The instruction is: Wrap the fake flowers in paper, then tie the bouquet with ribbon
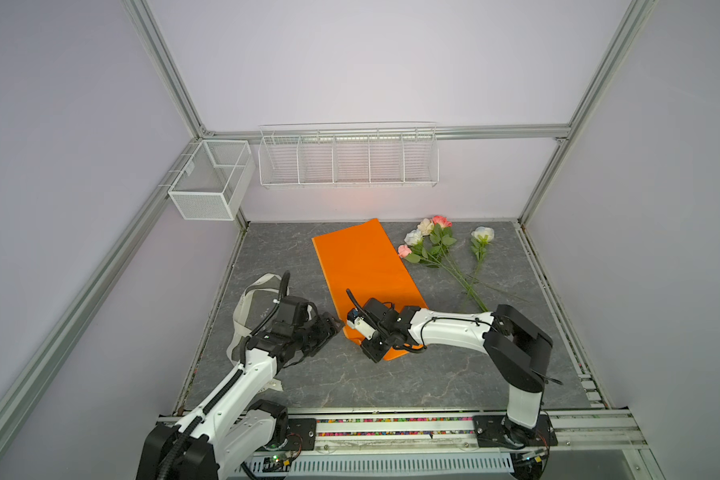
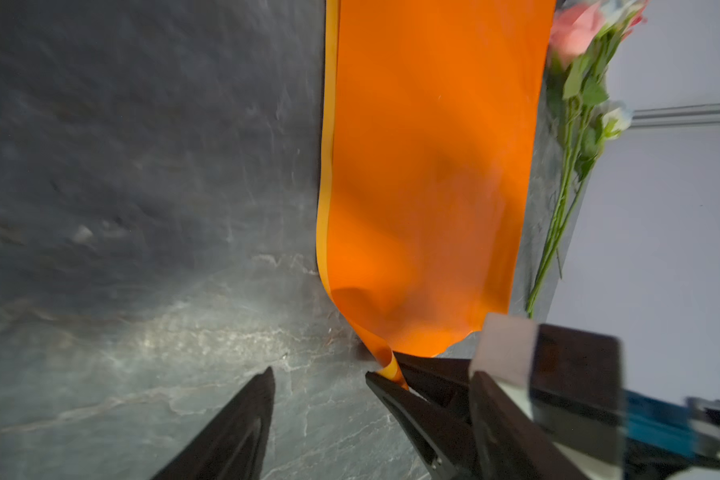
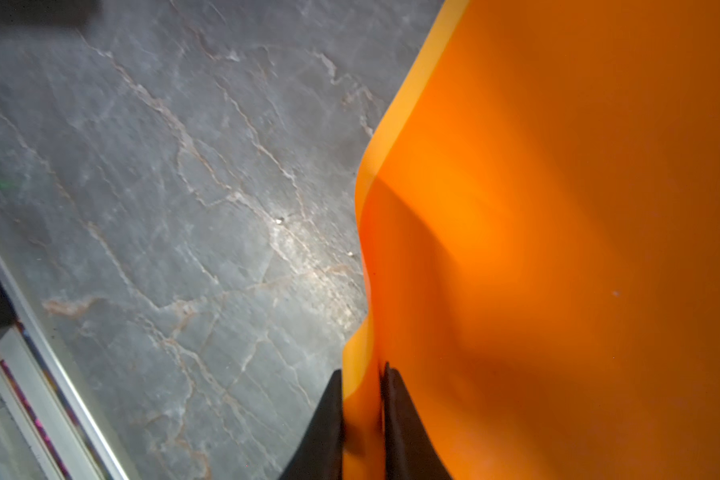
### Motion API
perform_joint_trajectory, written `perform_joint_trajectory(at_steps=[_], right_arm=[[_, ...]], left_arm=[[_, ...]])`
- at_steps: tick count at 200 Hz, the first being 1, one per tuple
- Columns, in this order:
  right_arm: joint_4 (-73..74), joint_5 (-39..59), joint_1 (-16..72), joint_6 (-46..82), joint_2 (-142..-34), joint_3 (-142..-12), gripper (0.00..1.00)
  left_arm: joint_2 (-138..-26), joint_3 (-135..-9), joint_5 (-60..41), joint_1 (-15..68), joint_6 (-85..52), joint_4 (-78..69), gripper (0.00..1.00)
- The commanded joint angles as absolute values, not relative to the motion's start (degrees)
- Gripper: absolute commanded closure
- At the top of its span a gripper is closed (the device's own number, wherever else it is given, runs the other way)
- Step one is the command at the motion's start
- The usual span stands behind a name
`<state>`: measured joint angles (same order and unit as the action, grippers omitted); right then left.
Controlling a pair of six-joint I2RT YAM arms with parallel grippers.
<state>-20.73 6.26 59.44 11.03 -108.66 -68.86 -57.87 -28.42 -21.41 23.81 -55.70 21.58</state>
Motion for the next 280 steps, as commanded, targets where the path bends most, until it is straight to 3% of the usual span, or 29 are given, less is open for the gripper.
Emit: perform_joint_trajectory(at_steps=[1, 59, 106, 158, 182, 198, 226, 280], right_arm=[[-17.3, 9.3, 59.2, 13.2, -107.2, -66.8, 0.8], [-14.9, 10.4, 58.6, 13.9, -106.2, -64.7, 0.8], [-12.9, 11.1, 58.4, 14.5, -106.4, -63.7, 0.79], [-12.4, 11.7, 58.4, 14.5, -106.4, -63.3, 0.78], [-12.3, 11.8, 58.4, 14.6, -106.3, -63.2, 0.78], [-12.6, 12.0, 58.4, 14.6, -105.9, -63.1, 0.76], [-12.2, 14.7, 57.4, 15.4, -104.3, -62.2, 0.71], [-12.3, 21.1, 55.5, 15.4, -102.3, -61.3, 0.61]], left_arm=[[-59.8, -26.4, -20.2, 26.3, -65.4, 14.6, 0.26], [-67.8, -22.4, -23.9, 28.6, -73.4, 0.9, 0.32], [-69.5, -19.7, -22.7, 28.7, -78.0, -4.1, 0.55], [-75.0, -19.8, -24.8, 29.2, -79.3, -8.1, 0.54], [-76.0, -19.9, -24.4, 29.4, -79.5, -8.6, 0.61], [-76.1, -19.8, -24.4, 29.6, -79.6, -9.0, 0.76], [-75.4, -19.5, -23.4, 29.7, -79.2, -8.4, 0.84], [-76.3, -18.7, -23.9, 29.8, -78.0, -9.8, 0.84]])
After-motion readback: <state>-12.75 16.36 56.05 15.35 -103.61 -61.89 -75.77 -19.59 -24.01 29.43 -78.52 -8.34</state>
